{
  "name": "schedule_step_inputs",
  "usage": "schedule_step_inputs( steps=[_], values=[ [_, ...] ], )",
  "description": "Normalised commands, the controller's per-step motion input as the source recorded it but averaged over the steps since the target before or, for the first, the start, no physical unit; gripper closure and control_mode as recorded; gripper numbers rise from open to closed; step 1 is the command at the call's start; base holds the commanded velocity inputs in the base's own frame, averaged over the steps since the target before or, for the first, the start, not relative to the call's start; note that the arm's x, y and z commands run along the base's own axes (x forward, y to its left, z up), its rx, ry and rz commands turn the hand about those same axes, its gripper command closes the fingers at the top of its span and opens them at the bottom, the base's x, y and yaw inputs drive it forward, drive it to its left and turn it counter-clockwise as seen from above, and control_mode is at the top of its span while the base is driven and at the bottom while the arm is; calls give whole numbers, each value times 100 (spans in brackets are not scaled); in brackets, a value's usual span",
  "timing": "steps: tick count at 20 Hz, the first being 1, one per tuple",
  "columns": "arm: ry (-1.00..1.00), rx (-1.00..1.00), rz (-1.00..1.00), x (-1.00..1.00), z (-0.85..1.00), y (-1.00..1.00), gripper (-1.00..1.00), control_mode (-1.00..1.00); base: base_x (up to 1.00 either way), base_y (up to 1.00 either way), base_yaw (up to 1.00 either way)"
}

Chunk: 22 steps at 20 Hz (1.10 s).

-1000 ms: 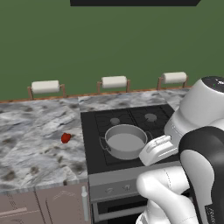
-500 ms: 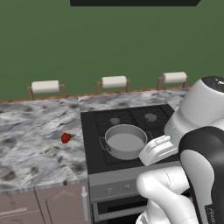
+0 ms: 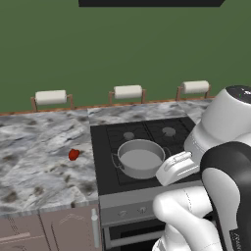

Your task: Turn on the burner for the pot on the stove. Wait thirty seconds for the pot to heat up. Then add the bell pepper to the pot.

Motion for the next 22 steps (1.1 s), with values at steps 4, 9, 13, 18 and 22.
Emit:
schedule_step_inputs(
  steps=[4,9,13,18,22],
  values=[
    [0,0,0,0,0,0,-100,-100,0,0,0],
    [0,0,0,0,0,0,-100,-100,0,0,0],
    [0,0,0,0,0,0,-100,-100,0,0,0],
    [0,0,0,0,0,0,-100,-100,0,0,0],
    [0,0,0,0,0,0,-100,-100,0,0,0]
  ],
)
